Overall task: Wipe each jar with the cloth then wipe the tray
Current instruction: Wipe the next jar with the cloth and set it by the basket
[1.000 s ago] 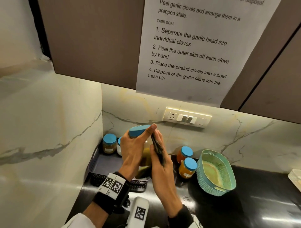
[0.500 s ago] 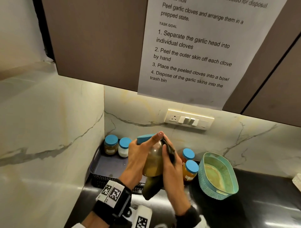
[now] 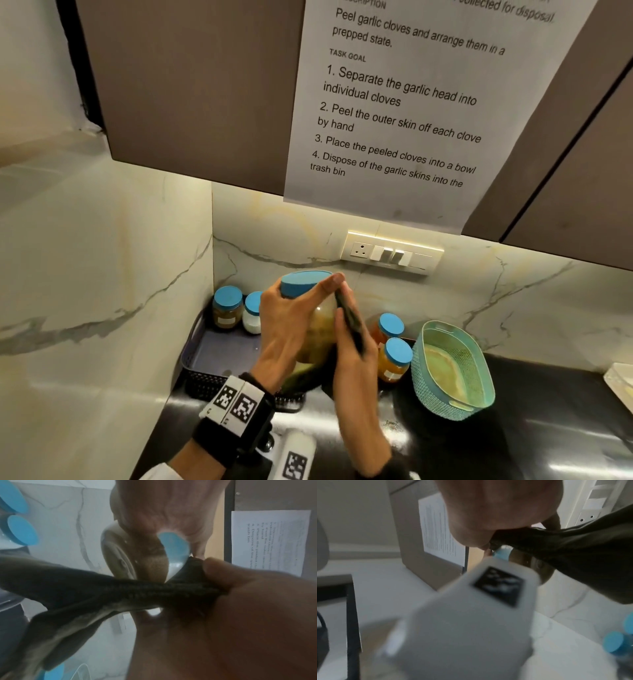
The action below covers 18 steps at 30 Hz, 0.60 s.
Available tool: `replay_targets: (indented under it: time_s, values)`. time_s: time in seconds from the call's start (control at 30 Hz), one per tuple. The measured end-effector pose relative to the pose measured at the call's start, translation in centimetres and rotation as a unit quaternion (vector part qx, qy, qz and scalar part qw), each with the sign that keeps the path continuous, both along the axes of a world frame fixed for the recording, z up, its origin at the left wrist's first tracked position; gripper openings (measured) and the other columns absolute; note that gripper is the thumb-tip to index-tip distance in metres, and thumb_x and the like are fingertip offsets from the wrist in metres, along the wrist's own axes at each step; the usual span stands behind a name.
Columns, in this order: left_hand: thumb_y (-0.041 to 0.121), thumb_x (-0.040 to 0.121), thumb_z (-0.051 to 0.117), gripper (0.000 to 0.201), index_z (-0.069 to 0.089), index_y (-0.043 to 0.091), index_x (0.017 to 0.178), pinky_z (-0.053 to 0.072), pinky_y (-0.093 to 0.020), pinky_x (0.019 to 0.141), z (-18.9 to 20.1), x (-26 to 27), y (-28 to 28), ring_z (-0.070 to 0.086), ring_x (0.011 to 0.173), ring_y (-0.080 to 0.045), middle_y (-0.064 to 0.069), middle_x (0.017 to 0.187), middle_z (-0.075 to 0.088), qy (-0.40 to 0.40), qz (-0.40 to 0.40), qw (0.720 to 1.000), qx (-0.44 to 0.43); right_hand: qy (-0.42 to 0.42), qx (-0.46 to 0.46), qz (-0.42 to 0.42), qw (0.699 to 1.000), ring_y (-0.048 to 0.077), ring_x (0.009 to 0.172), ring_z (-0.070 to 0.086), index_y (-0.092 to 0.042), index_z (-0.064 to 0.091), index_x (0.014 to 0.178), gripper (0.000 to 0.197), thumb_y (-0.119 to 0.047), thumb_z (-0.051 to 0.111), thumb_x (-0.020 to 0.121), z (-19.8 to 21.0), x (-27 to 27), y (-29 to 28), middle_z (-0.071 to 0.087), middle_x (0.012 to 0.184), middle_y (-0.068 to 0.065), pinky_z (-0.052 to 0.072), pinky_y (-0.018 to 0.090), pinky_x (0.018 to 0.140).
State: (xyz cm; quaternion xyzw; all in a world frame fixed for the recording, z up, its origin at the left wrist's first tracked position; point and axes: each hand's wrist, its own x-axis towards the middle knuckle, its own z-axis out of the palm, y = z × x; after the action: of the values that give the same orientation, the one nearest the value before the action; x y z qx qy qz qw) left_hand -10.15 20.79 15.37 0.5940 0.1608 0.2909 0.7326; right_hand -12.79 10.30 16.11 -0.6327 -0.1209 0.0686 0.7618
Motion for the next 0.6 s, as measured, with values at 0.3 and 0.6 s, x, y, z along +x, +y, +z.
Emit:
replay_targets:
  time_s: [0.3,0.6]
  values:
    - [0.063,0.054,0.084,0.074,0.072,0.011,0.106,0.060,-0.025,0.071,-0.7,-0.4,-0.3,0.075,0.083,-0.018,-0.005,0.093,0.078,0.014,0.010,0.999,-0.051,-0.028,-0.019,0.050,0.998,-0.005,0.103,0.069,-0.037,0.065,0.126,0.031,-0.035,0.052,0.098,-0.5,0.9,-0.1,0.072,0.119,-0.018,0.058,0.016,0.077]
    - [0.076,0.055,0.086,0.096,0.056,0.025,0.131,0.063,-0.034,0.089,-2.4,-1.1,-0.8,0.070,0.113,-0.018,-0.003,0.126,0.066,0.039,-0.054,0.995,-0.068,0.022,-0.022,0.041,0.999,0.016,0.105,0.074,-0.027,0.062,0.133,0.031,-0.023,0.048,0.105,-2.4,3.9,-1.0,0.072,0.126,0.005,0.061,0.028,0.078]
